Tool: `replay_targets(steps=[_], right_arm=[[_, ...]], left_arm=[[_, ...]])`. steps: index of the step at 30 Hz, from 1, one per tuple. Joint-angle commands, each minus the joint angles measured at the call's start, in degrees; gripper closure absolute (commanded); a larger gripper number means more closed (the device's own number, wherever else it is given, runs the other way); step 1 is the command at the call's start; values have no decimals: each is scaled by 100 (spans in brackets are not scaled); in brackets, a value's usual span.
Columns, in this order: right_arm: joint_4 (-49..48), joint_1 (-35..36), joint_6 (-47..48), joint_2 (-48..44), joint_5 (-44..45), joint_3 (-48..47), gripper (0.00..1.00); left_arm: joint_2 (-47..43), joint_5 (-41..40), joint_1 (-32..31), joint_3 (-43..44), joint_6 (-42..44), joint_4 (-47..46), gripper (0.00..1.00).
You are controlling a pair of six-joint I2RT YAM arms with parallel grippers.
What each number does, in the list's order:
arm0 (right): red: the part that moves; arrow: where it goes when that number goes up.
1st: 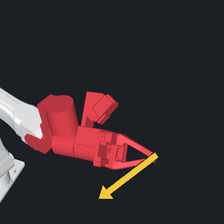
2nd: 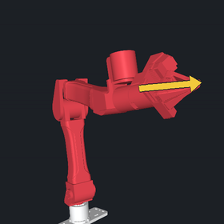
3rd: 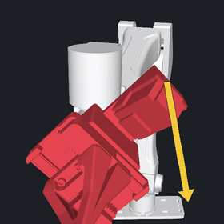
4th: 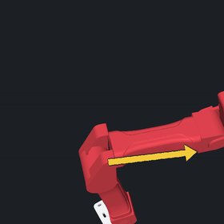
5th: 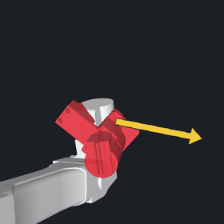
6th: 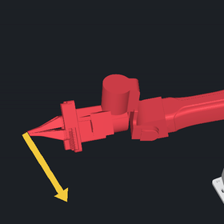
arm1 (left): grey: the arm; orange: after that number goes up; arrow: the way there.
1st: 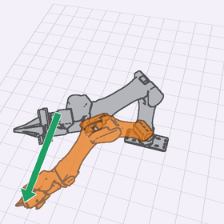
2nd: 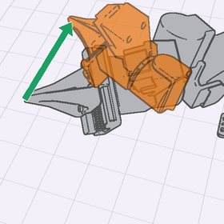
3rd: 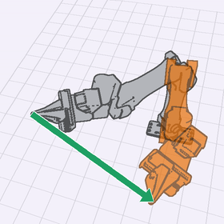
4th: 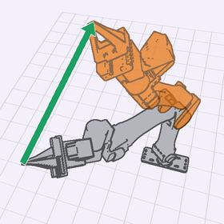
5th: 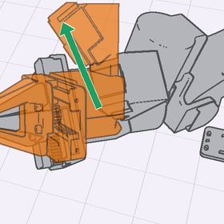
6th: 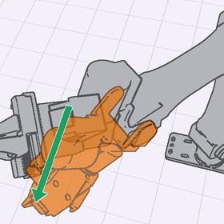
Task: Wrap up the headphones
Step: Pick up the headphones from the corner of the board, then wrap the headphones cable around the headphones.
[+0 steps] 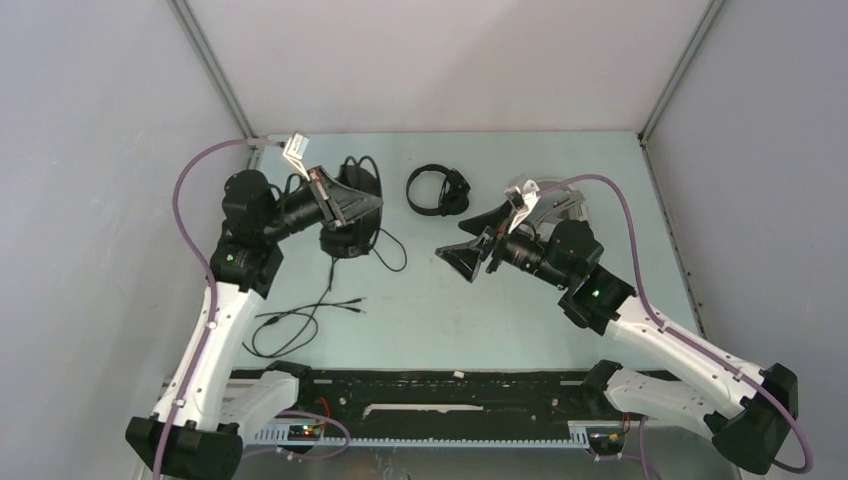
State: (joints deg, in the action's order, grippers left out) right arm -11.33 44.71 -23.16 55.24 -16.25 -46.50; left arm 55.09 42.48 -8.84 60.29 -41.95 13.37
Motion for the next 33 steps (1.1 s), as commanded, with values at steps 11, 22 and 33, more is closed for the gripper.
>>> replay_targets(steps=[11, 22, 33], right_arm=[[-1499, 553, 1111, -314, 878, 507, 14], [-1938, 744, 1648, -847, 16, 1126, 14], [-2676, 1192, 774, -386, 982, 1119, 15]], left_arm=[[207, 1969, -1285, 223, -101, -1596, 100], [51, -187, -1460, 1210, 313, -80, 100], [-916, -5820, -2695, -453, -1288, -837, 100]])
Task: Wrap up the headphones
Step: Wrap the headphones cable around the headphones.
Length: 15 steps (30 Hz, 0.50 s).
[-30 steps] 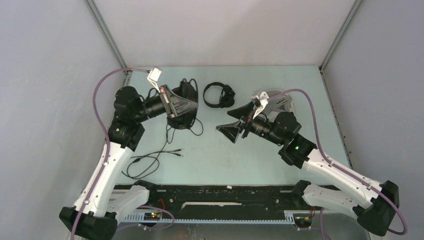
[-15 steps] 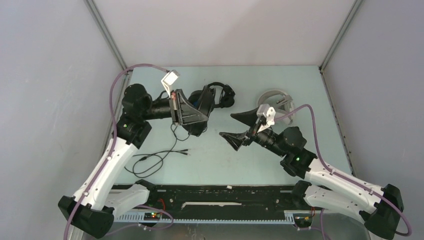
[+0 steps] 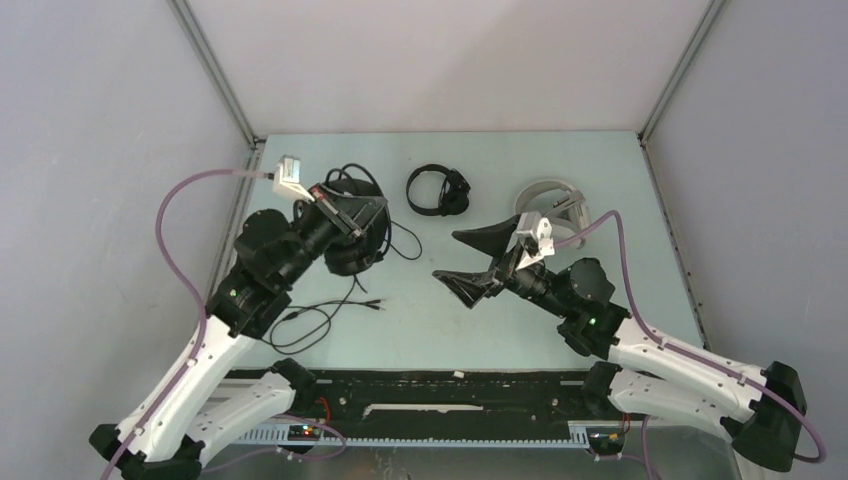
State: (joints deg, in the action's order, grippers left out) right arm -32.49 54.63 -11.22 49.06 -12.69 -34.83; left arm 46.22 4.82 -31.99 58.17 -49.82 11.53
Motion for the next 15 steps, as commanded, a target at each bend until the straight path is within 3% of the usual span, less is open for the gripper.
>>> replay_targets(steps=[1, 6, 15], right_arm=[[-632, 264, -421, 340, 780, -48, 15], [-869, 442, -714, 810, 1079, -75, 18], [-662, 496, -324, 941, 1264, -77, 14]], left_arm=[[61, -2345, -499, -134, -506, -485, 100], [476, -3379, -858, 174, -888, 160, 100], [521, -3574, -913, 147, -776, 254, 100]])
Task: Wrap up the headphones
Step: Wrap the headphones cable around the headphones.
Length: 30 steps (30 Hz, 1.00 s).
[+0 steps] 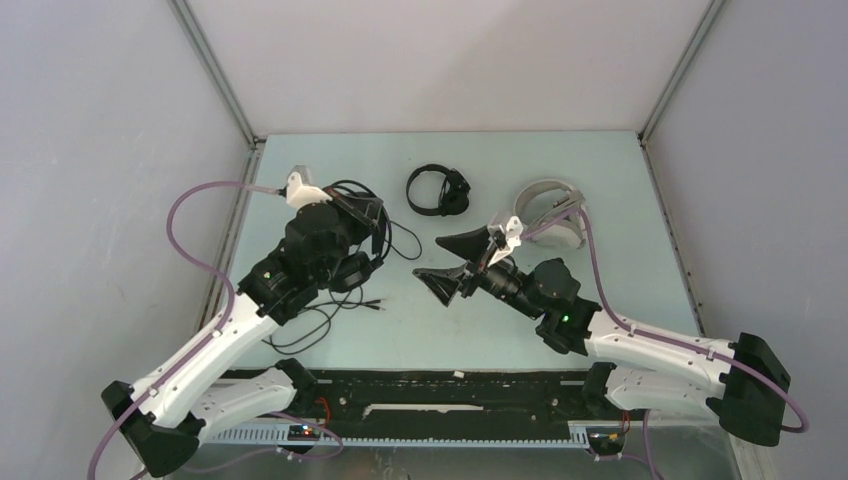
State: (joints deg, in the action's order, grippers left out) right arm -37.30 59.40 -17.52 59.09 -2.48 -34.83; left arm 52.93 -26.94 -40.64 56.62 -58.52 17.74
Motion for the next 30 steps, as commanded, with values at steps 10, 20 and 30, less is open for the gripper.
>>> replay_targets(steps=[10, 20, 30], right_arm=[[-764, -325, 624, 299, -147, -77, 14], [-1050, 1, 447, 864, -204, -434, 21], [-939, 114, 731, 1322, -79, -930, 21]], left_arm=[[-413, -314, -48, 363, 306, -296, 100], [-571, 776, -51, 93, -93, -697, 100], [-580, 1056, -52, -100, -162, -1137, 100]])
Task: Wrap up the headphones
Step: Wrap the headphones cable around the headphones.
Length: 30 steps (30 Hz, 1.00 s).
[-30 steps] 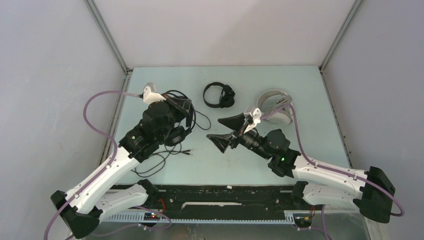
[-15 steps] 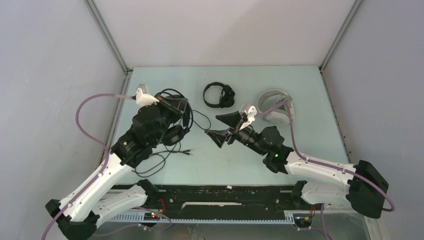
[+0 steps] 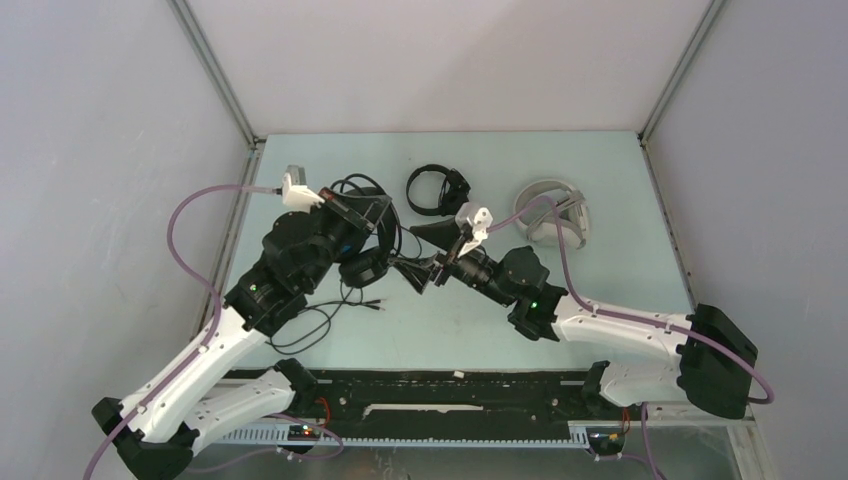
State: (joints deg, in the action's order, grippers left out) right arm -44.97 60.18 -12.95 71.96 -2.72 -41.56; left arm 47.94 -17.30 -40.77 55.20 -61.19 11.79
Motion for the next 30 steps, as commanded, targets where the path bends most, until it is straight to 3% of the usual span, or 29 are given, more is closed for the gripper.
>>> replay_targets(steps=[1, 6, 8, 11, 14, 17, 21, 22, 30], right_arm=[[-94, 34, 390, 58, -129, -282, 21], [454, -306, 404, -190, -613, -301, 22], [771, -692, 286, -404, -992, -255, 24], [995, -1181, 196, -866, -1356, 25, 22], [945, -1298, 80, -1185, -1421, 170, 21], [677, -1113, -138, -1131, -1339, 189, 22], [624, -361, -78, -850, 779, -17, 24], [747, -274, -100, -752, 968, -176, 25], [603, 176, 305, -297, 344, -705, 26]], left_arm=[[-83, 79, -40, 63, 160, -540, 100], [-2, 848, -36, 294, 868, -609, 100], [-4, 1315, -43, 528, 1314, -158, 100], [-209, 1137, -41, 647, 1478, 380, 100], [-528, 765, -38, 452, 1485, 290, 100], [-746, 535, -36, 239, 1374, -27, 100], [-1050, 175, -41, -118, 633, -543, 100], [-1117, 91, -39, -199, 518, -613, 100], [-1008, -49, -37, -278, 58, -706, 100]])
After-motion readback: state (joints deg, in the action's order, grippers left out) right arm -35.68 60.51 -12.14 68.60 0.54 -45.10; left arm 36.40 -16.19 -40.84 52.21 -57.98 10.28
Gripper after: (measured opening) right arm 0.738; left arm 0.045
